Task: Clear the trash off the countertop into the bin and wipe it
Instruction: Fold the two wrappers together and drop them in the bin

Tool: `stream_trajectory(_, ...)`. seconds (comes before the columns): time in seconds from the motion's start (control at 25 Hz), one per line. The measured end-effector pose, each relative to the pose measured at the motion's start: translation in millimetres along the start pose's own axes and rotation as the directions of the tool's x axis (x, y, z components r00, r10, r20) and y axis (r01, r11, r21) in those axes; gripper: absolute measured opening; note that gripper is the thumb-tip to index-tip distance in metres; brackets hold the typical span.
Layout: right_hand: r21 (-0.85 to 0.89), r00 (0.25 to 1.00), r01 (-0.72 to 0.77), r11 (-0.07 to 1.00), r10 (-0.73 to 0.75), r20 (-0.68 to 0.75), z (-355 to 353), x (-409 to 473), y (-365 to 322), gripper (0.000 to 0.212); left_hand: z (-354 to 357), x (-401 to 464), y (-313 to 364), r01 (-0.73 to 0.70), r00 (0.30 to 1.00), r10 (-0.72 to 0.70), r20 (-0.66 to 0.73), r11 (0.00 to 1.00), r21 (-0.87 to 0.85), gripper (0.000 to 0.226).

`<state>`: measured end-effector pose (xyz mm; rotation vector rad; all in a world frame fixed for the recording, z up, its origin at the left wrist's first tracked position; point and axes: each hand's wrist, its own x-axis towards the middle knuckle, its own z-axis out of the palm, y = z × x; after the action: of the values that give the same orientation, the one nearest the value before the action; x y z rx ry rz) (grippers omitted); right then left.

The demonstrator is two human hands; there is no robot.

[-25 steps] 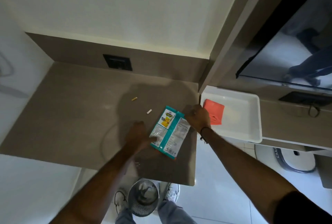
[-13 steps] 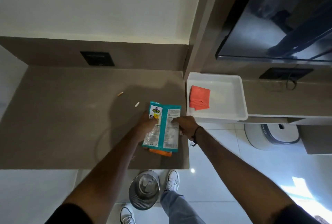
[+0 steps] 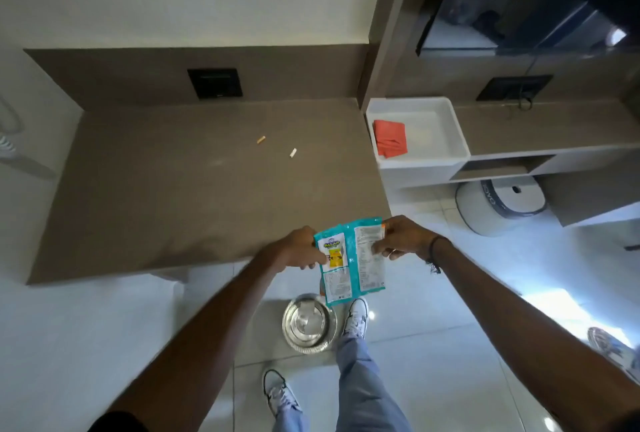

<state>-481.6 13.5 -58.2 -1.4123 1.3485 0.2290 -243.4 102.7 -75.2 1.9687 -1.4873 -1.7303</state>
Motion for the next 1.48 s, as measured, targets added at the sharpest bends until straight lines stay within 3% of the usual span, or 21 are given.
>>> stream_trajectory(0.12,-0.106,0.998,-0.017,0.994,0.011,-0.062,53.5,-7.7,20.4,0.029,26.8,-14.8,-33.9,0.056,0.998,-0.055,-0.013,0.988,0.146,0.021)
stream_trajectory(0.24,-0.198,0.979,-0.039,0.979,-0.002,-0.202,110.1,1.3,52.3,0.015,62.1,-14.2,-77.0,0.101,0.992,-0.086,-0.094,0.98,0.17,0.036)
stream_trajectory(0.32,-0.159,0.968,-0.086,0.984,0.045,-0.249,150.6,22.0,77.9,0.017,89.6,-1.9,-115.3,0.13,0.983,-0.101,-0.15,0.972,0.194,0.041)
stream_trajectory(0.56,-0.025,0.949,-0.229,0.973,0.218,-0.229,237.6,132.1,178.6,0.023,164.0,85.5,-236.9,0.229,0.959,-0.205,-0.197,0.968,0.108,0.04)
stream_trajectory(0.8,-0.025,0.955,-0.212,0.977,0.202,-0.216,283.4,226.3,248.5,0.023,229.5,161.4,-321.4,0.208,0.922,-0.211,-0.326,0.977,-0.044,0.032)
stream_trajectory(0.92,-0.072,0.97,-0.22,0.973,0.21,-0.12,294.5,235.0,266.9,0.032,251.5,162.3,-338.3,0.281,0.92,-0.286,-0.269,0.958,-0.056,0.04)
stream_trajectory(1.04,-0.188,0.982,-0.184,0.965,0.171,-0.083,288.8,221.6,269.7,0.033,257.0,148.0,-337.1,0.381,0.908,-0.378,-0.182,0.924,-0.017,0.042)
stream_trajectory(1.16,-0.166,0.986,-0.14,0.976,0.122,-0.115,264.2,185.2,243.4,0.026,236.8,117.2,-301.2,0.409,0.897,-0.4,-0.188,0.913,0.007,0.034)
stream_trajectory(1.28,-0.126,0.991,-0.042,0.991,0.025,-0.133,229.9,130.0,192.1,0.015,199.8,69.7,-236.9,0.333,0.919,-0.314,-0.24,0.942,0.043,0.027)
stream_trajectory(1.48,-0.143,0.962,0.177,0.974,-0.202,-0.185,170.0,45.4,100.9,0.016,127.9,-3.2,-138.6,0.219,0.907,-0.198,-0.372,0.975,0.016,0.025)
